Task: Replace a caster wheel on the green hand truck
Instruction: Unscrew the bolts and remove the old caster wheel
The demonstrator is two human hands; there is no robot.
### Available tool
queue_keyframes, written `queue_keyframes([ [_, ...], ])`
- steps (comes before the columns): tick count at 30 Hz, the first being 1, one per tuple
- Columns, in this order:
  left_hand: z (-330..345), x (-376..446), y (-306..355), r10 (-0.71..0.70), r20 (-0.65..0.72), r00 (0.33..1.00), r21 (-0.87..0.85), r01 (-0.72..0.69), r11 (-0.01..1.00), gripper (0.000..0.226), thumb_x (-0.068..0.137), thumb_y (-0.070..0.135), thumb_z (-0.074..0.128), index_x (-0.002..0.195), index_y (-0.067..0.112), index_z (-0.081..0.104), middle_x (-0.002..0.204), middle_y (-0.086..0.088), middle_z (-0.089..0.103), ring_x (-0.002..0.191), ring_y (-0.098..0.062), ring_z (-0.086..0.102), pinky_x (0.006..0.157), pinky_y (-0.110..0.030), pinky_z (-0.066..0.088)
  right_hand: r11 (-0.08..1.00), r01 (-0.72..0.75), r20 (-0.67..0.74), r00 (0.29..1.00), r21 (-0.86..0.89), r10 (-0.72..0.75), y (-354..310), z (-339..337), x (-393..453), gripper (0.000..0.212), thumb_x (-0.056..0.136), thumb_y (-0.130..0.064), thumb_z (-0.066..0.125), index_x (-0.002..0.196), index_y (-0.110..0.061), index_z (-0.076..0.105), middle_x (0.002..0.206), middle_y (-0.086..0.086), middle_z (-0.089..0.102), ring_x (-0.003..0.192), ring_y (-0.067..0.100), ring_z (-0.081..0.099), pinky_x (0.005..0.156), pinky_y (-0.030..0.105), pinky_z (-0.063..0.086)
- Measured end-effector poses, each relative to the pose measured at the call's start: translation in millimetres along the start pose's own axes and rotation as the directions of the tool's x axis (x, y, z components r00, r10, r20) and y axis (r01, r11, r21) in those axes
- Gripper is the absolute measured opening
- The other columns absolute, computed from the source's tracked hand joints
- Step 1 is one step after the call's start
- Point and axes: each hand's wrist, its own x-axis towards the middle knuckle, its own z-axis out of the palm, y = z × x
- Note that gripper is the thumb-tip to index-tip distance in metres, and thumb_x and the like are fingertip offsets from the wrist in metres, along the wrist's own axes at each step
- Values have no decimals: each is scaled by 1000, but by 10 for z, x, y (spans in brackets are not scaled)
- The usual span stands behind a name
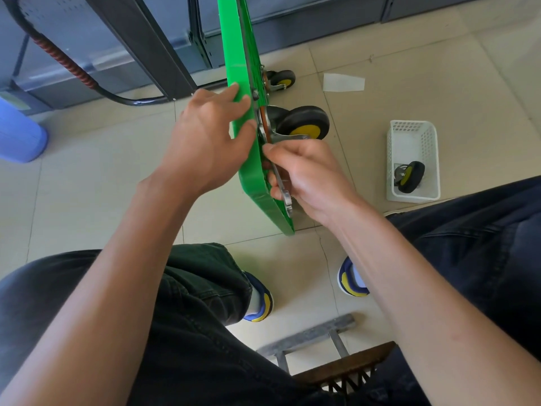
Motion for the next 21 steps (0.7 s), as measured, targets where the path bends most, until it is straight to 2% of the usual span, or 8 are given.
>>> queue_keyframes([
  [5, -8, 27, -88, 2, 34, 999, -13, -1, 1000, 37, 101, 26, 53, 134, 14, 64, 150, -12, 52, 129, -37, 48, 105, -46, 42, 987, 80, -20, 996, -140, -83, 96, -24, 8, 25, 104, -15, 58, 92, -1, 75, 64, 1, 66, 55, 11, 60, 59, 32, 49],
  [9, -15, 20, -77, 10, 60, 998, -22, -9, 1000, 45, 97, 37, 49, 133, 14, 64, 150, -12, 51, 129, -37, 48, 102, -48, 48, 954, 140, 1, 990, -265, -145, 147, -60, 8, 27, 104, -20, 57, 96, 0, 74, 68, 6, 64, 63, 18, 59, 69, 45, 49],
  [14, -15, 7, -68, 0, 87, 996, -26, 3, 1000, 55, 93, 42, 51, 138, 11, 60, 153, -13, 47, 132, -36, 46, 99, -53, 50, 918, 169, 26, 985, -358, -171, 171, -94, -33, 24, 106, -20, 53, 106, -9, 75, 68, -9, 69, 63, 6, 63, 67, 37, 52],
  [18, -19, -4, -73, -10, 110, 994, -31, 13, 999, 60, 91, 45, 52, 141, 11, 57, 154, -12, 45, 133, -35, 45, 100, -54, 49, 892, 216, 44, 975, -397, -217, 216, -120, -15, 25, 106, -19, 54, 107, -3, 73, 82, 12, 72, 68, 15, 64, 72, 51, 56],
  [21, -22, -2, -74, -15, 115, 993, -38, 19, 999, 62, 90, 44, 53, 141, 11, 57, 155, -12, 44, 132, -35, 45, 101, -53, 49, 882, 218, 48, 975, -417, -218, 225, -122, -16, 25, 106, -19, 53, 111, -7, 74, 92, 7, 76, 82, 17, 72, 80, 49, 59],
])
